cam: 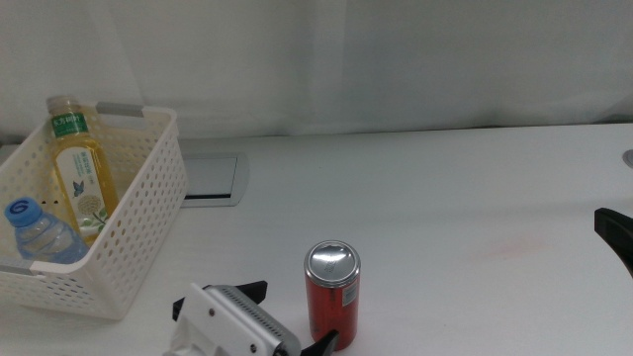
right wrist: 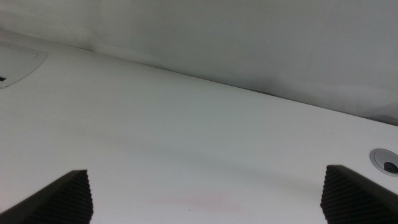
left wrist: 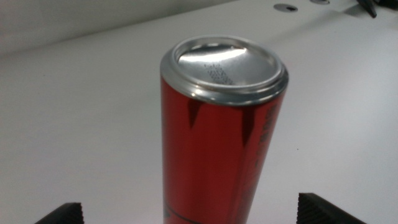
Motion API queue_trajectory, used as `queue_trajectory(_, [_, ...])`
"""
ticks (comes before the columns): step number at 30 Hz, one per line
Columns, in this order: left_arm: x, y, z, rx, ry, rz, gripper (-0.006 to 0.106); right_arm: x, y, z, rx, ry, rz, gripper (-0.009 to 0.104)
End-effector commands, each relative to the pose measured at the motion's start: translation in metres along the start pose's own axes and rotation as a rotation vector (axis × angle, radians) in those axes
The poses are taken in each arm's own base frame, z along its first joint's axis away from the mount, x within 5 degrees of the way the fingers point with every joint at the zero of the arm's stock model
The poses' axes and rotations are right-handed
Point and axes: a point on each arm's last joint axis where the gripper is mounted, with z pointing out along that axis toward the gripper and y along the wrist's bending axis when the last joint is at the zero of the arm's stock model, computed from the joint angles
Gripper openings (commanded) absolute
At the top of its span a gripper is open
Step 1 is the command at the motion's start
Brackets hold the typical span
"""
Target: Use arms to grab the bottles and put them into the dustbin to the left of the table.
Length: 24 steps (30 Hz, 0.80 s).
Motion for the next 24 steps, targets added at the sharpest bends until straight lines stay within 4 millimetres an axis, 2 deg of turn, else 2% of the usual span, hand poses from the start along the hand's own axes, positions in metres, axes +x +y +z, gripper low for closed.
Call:
queue_trajectory(1, [-0.001, -0.003, 0.008, 0.006, -0.013, -0.003, 0.089, 0.001, -0.001, 0.000, 0.009, -0.005, -0.001, 0.103])
queue_trajectory(13, [-0.001, -0.005, 0.045, -0.013, -0.013, -0.036, 0.088, 0.001, -0.001, 0.000, 0.009, -0.005, -0.003, 0.103])
queue_trajectory(24, [-0.003, -0.008, 0.067, -0.013, -0.024, -0.062, 0.088, 0.001, -0.001, 0.000, 0.009, -0.005, -0.003, 0.103])
